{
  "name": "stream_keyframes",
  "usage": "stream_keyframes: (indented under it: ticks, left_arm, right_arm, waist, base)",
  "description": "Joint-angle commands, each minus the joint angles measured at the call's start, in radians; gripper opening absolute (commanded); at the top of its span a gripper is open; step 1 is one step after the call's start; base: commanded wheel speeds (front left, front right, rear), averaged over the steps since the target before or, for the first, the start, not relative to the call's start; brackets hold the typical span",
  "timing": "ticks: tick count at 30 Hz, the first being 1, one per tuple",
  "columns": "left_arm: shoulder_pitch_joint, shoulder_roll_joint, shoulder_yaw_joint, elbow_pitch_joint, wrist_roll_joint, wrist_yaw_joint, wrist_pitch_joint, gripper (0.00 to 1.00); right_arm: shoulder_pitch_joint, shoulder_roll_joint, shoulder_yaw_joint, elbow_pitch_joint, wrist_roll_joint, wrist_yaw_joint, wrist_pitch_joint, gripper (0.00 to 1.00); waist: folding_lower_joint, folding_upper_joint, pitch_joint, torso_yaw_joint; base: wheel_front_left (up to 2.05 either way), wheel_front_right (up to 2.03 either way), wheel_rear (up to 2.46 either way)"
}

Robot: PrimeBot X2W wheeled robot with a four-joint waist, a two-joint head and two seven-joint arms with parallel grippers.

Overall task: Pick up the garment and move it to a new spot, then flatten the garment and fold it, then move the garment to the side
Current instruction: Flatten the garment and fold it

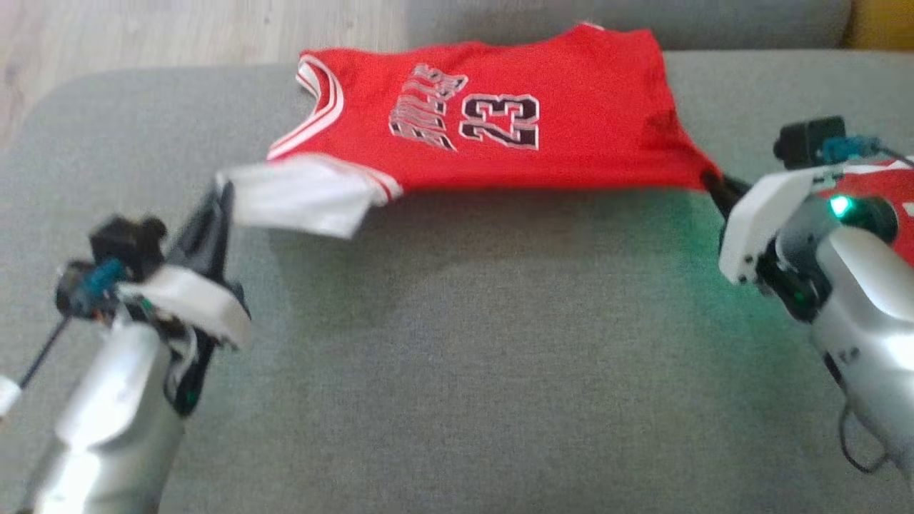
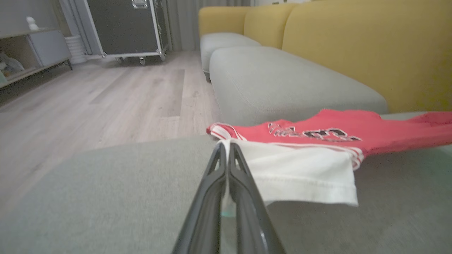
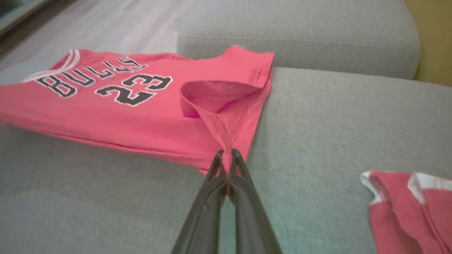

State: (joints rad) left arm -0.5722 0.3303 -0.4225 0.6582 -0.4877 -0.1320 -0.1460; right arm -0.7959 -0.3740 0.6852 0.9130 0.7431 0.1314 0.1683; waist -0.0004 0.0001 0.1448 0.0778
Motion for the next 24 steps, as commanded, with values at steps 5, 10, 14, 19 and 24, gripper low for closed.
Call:
stream_keyframes:
  ticks: [5, 10, 14, 19, 24]
  left_arm:
    - [0.1, 0.127, -0.04, -0.193, -0.064, 0.002, 0.099, 0.0]
    - [0.236, 0.212, -0.068, -0.353, -0.133, 0.002, 0.218, 0.0]
    - [0.35, 0.273, -0.065, -0.493, -0.199, 0.015, 0.326, 0.0]
    - [0.478, 0.344, -0.058, -0.663, -0.278, 0.047, 0.443, 0.0]
    - [0.572, 0.396, -0.051, -0.802, -0.329, 0.082, 0.509, 0.0]
  right_arm:
    - [0.072, -0.105, 0.089, -0.114, 0.097, -0.001, 0.076, 0.0]
    - [0.144, -0.163, 0.129, -0.179, 0.187, -0.001, 0.105, 0.0]
    - [0.185, -0.192, 0.133, -0.216, 0.248, -0.001, 0.101, 0.0]
    - [0.231, -0.204, 0.112, -0.25, 0.311, -0.001, 0.075, 0.0]
    - [0.28, -0.214, 0.099, -0.267, 0.336, -0.001, 0.068, 0.0]
  waist:
    - [0.0004, -0.0001, -0.086, -0.007]
    - [0.0004, -0.0001, -0.154, -0.014]
    - [0.0004, -0.0001, -0.188, -0.021]
    - [0.0004, -0.0001, -0.218, -0.025]
    - [0.0004, -0.0001, -0.234, -0.027]
  base:
    - [0.0, 0.0, 0.0]
    - [0.0, 0.0, 0.0]
    - [0.0, 0.0, 0.0]
    - [0.0, 0.0, 0.0]
    - [0.0, 0.0, 0.0]
